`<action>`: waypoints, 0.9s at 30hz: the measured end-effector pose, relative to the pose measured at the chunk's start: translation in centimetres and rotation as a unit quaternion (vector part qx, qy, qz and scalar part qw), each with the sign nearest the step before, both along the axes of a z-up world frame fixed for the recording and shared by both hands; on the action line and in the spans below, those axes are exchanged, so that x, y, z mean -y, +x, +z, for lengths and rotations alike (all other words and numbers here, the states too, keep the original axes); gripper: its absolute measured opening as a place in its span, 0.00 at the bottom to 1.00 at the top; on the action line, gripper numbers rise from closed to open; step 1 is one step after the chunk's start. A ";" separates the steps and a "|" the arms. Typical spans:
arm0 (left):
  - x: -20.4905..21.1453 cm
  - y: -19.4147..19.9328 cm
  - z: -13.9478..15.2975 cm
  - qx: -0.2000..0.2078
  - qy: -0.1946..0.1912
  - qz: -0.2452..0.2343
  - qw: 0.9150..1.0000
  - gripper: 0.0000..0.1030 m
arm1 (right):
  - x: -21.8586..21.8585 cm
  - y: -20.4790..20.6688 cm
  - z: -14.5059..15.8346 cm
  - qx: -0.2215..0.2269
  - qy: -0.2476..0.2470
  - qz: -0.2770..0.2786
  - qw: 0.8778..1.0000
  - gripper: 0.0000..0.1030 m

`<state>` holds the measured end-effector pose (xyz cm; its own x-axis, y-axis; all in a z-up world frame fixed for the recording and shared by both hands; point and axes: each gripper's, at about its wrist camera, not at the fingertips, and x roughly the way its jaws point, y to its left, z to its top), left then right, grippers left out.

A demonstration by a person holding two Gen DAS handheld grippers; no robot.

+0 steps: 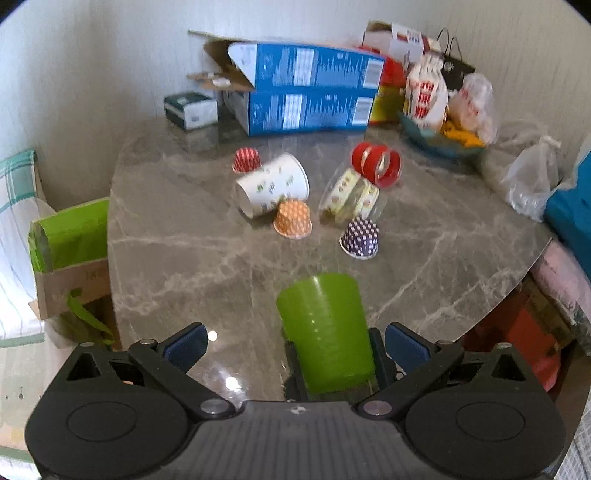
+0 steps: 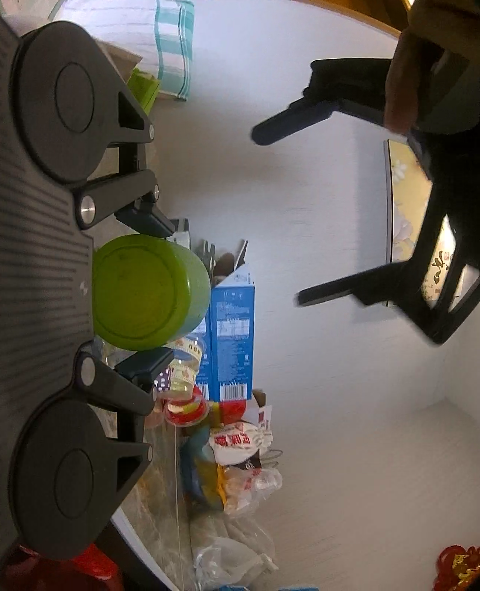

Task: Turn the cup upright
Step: 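Rotate the green cup upright with the right gripper above the table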

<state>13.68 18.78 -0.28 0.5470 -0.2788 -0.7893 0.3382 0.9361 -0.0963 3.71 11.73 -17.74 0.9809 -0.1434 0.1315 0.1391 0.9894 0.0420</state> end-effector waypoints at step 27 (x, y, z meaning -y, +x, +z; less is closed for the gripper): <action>5.4 5.5 -4.4 -0.121 0.047 0.037 0.991 0.96 | 0.4 -0.5 -0.2 0.007 0.020 0.006 1.000 0.73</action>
